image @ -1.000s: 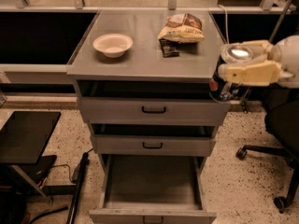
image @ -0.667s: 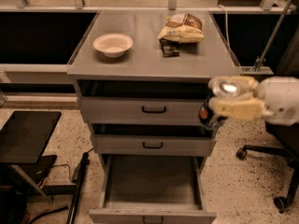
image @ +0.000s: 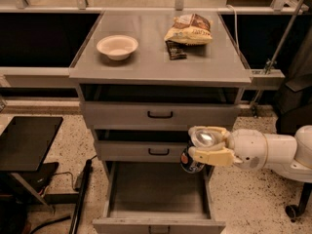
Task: Place pepsi can into bottom drawer
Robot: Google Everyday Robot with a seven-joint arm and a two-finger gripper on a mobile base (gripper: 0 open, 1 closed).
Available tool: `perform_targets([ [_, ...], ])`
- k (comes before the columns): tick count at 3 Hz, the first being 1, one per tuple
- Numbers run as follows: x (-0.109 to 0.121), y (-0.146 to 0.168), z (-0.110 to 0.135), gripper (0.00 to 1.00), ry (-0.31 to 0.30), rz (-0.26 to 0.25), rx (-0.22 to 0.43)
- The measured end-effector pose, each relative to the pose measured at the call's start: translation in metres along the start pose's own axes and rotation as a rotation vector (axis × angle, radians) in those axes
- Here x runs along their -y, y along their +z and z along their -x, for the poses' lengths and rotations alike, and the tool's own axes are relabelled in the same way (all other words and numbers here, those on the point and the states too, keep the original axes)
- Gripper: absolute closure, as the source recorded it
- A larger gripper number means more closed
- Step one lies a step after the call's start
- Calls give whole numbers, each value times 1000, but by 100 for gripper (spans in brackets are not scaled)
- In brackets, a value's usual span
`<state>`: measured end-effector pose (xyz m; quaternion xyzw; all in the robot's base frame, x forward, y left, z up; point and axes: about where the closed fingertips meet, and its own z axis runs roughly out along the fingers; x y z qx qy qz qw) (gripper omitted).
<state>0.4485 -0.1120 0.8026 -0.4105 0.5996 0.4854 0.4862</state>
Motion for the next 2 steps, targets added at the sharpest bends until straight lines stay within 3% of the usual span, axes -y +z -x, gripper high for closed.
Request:
perform_targets([
  [1, 0, 0, 0, 100, -1, 0, -1],
  [2, 7, -2, -15, 100, 3, -38, -6],
])
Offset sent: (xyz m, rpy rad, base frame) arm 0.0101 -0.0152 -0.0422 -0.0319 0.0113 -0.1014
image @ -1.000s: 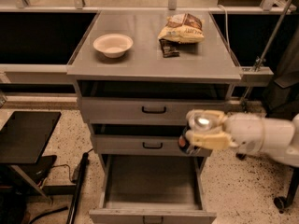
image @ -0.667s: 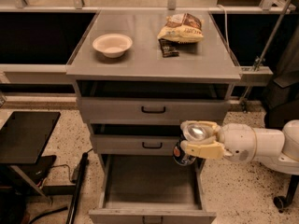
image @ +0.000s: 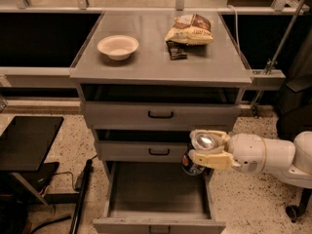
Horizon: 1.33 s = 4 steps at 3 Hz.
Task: Place pepsi can into bottom drawer
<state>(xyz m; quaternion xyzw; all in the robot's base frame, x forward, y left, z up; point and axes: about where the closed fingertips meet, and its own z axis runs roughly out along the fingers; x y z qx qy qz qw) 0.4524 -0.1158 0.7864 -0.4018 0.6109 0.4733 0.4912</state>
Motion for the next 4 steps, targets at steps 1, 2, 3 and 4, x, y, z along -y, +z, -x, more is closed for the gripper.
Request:
perform_targets([
  [1, 27, 11, -42, 100, 15, -46, 20],
  [2, 64, 33, -100, 100, 66, -82, 29],
  [3, 95, 52, -155, 100, 164, -111, 29],
  [4, 95, 55, -162, 100, 176, -108, 32],
])
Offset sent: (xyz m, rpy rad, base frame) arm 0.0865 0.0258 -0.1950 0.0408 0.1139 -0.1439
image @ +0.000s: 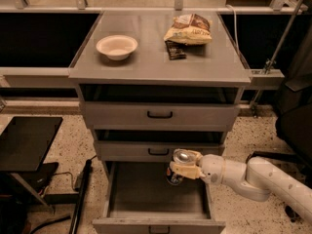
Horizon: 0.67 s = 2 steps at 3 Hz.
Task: Place pepsi can into bottom drawer
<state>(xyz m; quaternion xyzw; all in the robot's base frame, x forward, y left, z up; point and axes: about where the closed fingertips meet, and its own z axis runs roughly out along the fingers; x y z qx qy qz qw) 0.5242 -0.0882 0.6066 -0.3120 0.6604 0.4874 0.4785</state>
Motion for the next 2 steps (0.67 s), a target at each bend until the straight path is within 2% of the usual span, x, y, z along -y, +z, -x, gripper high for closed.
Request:
perform_targets([
  [1, 0, 5, -13, 100, 22, 0, -19],
  [2, 18, 15, -61, 100, 19, -42, -39],
])
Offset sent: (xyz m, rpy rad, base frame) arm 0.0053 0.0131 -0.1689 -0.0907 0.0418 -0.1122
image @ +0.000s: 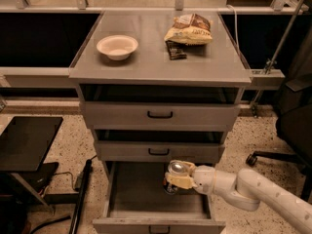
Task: Place pepsi can into bottom drawer
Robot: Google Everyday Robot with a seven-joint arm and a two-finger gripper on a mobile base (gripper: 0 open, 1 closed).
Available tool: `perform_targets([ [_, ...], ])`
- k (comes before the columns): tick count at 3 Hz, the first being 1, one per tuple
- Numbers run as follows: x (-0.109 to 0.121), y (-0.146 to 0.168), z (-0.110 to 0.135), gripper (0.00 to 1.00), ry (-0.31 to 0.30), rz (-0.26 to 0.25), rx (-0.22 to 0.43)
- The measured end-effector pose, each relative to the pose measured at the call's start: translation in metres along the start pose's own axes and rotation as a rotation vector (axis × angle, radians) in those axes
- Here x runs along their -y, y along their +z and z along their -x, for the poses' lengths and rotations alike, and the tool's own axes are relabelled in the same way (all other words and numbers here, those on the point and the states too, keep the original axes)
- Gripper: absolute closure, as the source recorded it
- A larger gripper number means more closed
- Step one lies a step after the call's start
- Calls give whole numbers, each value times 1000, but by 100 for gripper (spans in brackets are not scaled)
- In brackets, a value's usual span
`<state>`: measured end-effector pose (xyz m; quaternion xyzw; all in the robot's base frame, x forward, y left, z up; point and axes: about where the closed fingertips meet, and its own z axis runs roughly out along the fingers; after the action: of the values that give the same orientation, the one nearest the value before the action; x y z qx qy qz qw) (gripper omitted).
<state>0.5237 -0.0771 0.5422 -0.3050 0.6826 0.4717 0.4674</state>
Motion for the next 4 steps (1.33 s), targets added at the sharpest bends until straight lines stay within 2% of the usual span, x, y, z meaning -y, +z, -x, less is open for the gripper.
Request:
perform_targets([
  [1, 40, 26, -77, 100, -33, -86, -52],
  [2, 40, 26, -77, 100, -33, -87, -52],
  [3, 64, 26, -92, 100, -33, -139, -72],
  [4, 112, 26, -121, 100, -48, -245, -114],
])
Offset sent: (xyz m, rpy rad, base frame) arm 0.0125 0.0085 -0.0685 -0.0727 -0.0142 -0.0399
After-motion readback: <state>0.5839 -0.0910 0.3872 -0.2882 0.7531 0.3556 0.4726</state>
